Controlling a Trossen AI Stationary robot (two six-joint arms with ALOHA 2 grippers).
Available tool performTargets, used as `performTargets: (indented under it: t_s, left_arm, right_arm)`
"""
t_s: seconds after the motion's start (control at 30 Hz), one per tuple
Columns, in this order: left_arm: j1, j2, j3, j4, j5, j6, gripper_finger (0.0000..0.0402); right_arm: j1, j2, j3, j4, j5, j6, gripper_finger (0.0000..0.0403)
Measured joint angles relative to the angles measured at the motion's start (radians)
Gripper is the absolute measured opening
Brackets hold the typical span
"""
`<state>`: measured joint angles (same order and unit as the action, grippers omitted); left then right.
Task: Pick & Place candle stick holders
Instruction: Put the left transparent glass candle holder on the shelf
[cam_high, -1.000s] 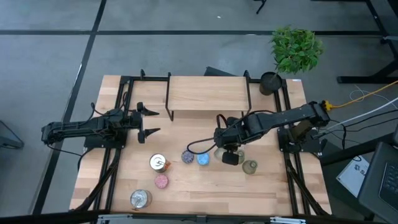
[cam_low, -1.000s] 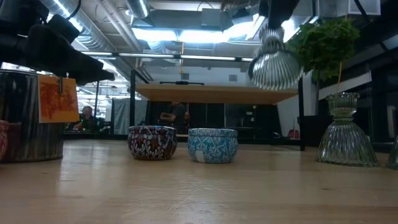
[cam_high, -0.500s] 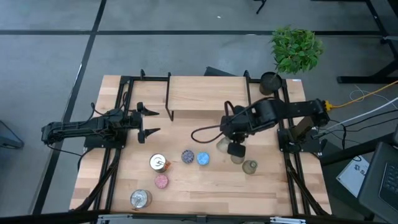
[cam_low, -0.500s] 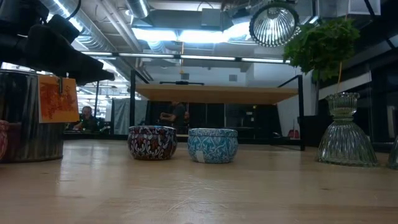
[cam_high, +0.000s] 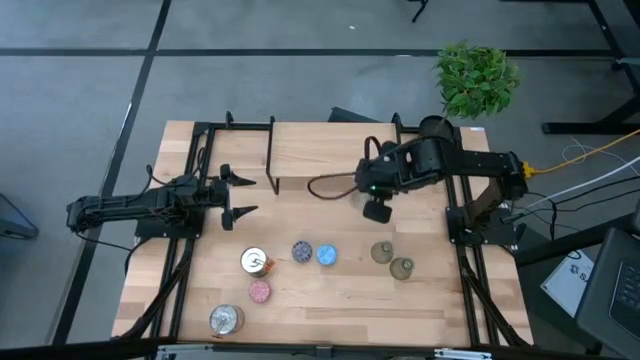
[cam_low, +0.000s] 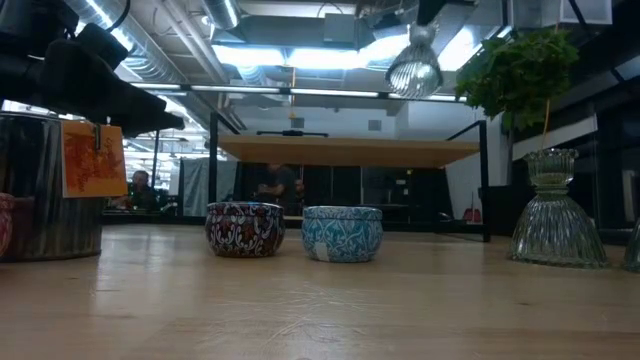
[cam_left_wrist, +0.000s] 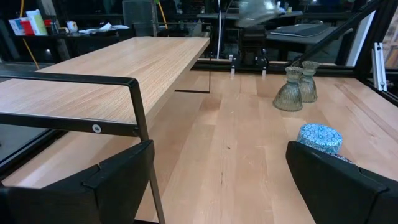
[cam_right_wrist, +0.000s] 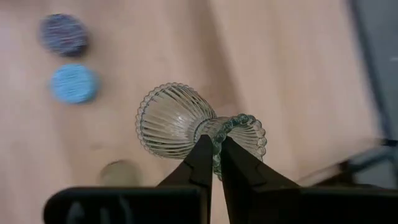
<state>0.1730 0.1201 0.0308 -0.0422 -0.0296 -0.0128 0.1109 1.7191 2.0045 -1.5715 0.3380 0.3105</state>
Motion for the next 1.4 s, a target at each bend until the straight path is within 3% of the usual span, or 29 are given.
performTargets:
  t_s: [0.3, 0.87, 1.4]
  left_arm:
    - [0.000, 0.000, 0.000, 0.000, 0.000, 0.000, 0.0363]
    - [0.000, 0.000, 0.000, 0.000, 0.000, 0.000, 0.0363]
    - [0.000, 0.000, 0.000, 0.000, 0.000, 0.000, 0.0363]
  right_arm:
    - [-0.137, 0.000, 0.000, 0.000, 0.138, -0.105, 0.0020]
    - [-0.405, 0.000, 0.000, 0.022, 0.160, -0.196, 0.0020]
    - [-0.496, 0.001, -0.025, 0.107, 0.160, -0.240, 0.0020]
